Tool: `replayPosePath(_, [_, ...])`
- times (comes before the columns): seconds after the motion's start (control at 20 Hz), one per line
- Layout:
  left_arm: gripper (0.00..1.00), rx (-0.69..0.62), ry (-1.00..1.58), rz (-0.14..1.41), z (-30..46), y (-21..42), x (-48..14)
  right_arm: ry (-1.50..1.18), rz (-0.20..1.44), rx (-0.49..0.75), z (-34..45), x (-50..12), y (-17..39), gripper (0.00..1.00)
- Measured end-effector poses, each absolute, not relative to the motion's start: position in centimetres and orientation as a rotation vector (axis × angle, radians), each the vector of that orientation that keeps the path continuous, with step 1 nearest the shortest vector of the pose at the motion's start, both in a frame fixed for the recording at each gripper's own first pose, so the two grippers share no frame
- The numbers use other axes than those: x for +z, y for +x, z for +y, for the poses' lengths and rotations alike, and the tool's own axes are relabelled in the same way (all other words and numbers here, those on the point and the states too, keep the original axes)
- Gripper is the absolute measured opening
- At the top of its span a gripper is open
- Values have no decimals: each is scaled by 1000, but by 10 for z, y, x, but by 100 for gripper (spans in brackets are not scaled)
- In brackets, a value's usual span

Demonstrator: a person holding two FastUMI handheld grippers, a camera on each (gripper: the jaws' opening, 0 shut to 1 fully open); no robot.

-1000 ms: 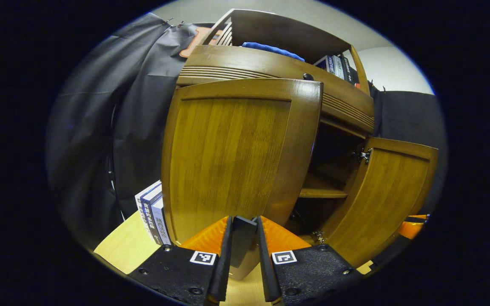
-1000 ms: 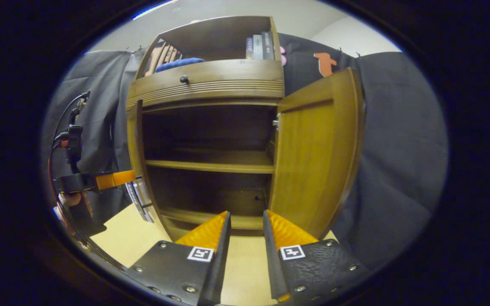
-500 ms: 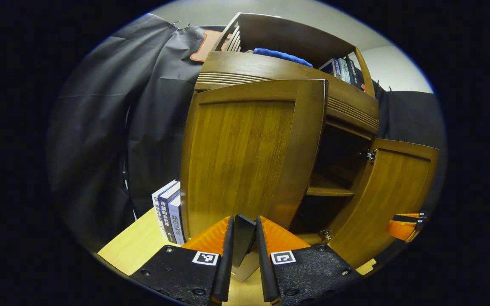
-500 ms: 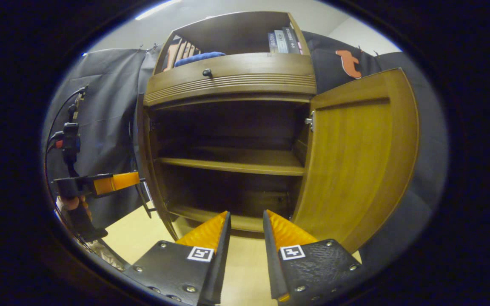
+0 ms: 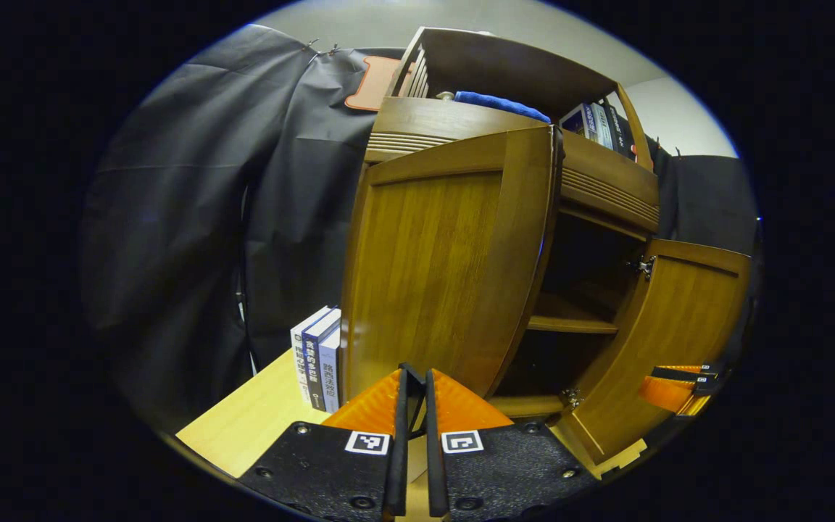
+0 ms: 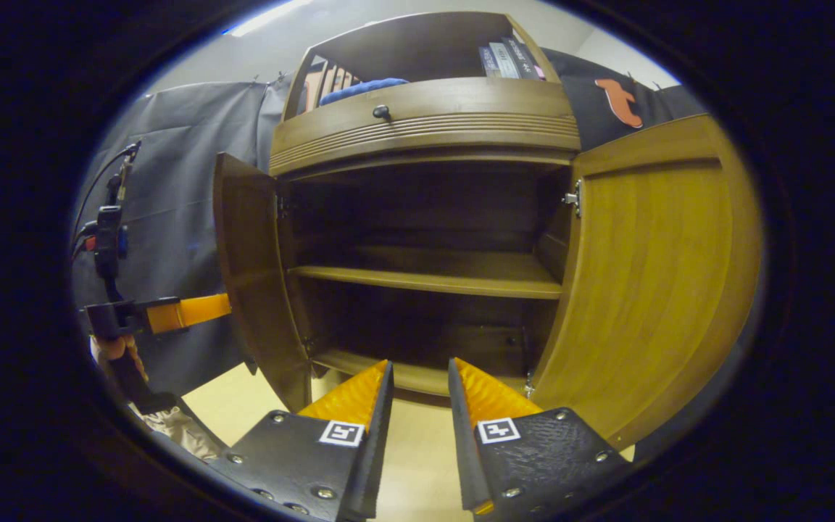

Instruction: Open the right door of the double-door shoe cabinet with the right hand, and open the left door with the left hand.

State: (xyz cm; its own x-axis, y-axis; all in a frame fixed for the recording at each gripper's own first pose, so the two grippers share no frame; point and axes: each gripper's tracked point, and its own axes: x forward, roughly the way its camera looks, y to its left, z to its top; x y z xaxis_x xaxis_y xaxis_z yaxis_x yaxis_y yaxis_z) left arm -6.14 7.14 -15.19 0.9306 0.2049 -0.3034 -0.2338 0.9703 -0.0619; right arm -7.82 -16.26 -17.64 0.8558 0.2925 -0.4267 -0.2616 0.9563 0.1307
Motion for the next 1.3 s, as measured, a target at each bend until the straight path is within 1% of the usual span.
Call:
replayPosePath(0.05, [10,238,-95,299,76,-64,-150,75,461,300,-160,-176,-78,46])
replayPosePath(0.1, [7,251,-89,299,81,-68,-150,81,461,307,-159,-176,-78,43])
replayPosePath(0.15, [8,265,-83,298,86,-71,-149,86,461,314,-156,-177,-78,43])
replayPosePath(0.2, [11,276,-78,298,90,-74,-148,92,460,321,-154,-176,-77,46])
replayPosePath(0.25, [7,285,-77,296,94,-75,-147,99,459,328,-152,-177,-76,46])
replayPosePath(0.3, [6,290,-82,294,97,-77,-145,105,460,336,-150,-178,-76,43])
replayPosePath(0.35, [6,292,-91,293,100,-78,-145,111,461,342,-148,-177,-75,43])
replayPosePath(0.4, [6,291,-101,291,102,-79,-146,116,461,348,-146,-177,-75,46])
replayPosePath(0.65, [6,259,-104,290,106,-81,-145,124,465,371,-141,-179,-76,46])
replayPosePath(0.7, [6,256,-103,290,107,-82,-145,121,467,373,-141,-180,-75,43])
replayPosePath(0.75, [6,255,-103,288,109,-82,-145,120,468,373,-141,-180,-75,43])
replayPosePath(0.9, [6,272,-100,283,120,-86,-143,123,470,370,-141,-180,-75,43])
replayPosePath(0.95, [3,285,-97,281,126,-88,-143,125,473,370,-140,-181,-75,43])
replayPosePath(1.0, [6,298,-93,280,132,-90,-142,126,474,371,-140,-181,-75,43])
replayPosePath(1.25, [6,338,-103,269,155,-97,-139,132,474,384,-136,-182,-74,43])
replayPosePath(1.3, [6,342,-102,268,159,-98,-139,134,475,388,-135,-181,-74,46])
